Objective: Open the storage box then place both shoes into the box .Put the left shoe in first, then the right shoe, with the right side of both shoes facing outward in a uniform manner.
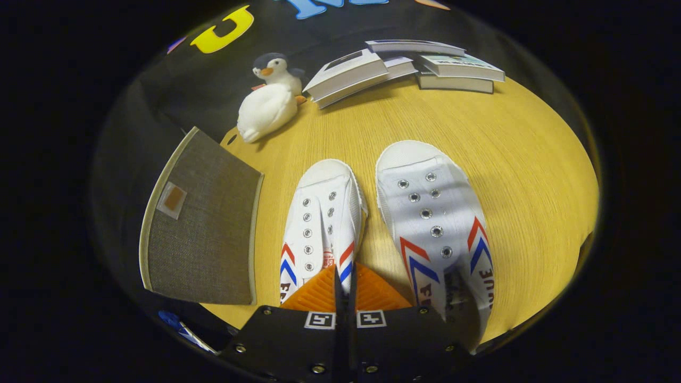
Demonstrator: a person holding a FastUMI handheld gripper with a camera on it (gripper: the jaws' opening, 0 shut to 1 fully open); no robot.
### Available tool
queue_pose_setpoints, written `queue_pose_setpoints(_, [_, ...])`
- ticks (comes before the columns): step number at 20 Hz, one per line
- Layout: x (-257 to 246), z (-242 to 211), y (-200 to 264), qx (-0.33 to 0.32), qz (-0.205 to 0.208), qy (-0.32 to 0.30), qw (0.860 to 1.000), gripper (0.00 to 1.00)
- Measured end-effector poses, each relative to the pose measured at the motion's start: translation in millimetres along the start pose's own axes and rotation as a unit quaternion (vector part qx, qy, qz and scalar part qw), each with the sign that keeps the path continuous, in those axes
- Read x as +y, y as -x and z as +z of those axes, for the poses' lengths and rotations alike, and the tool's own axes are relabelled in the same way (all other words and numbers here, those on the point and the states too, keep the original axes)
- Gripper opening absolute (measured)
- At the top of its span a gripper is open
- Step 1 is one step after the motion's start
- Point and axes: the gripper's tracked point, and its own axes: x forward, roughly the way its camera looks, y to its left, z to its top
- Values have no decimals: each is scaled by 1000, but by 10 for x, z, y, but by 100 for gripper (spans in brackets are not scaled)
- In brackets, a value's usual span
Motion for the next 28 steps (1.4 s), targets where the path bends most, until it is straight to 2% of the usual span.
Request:
queue_pose_setpoints(2, [48,-5,24,0,1,-3,1000,0])
queue_pose_setpoints(5, [196,53,108,-4,26,-33,999,0])
queue_pose_setpoints(20, [1251,846,992,-68,83,-26,994,0])
queue_pose_setpoints(28, [2016,864,948,-67,106,14,992,0])
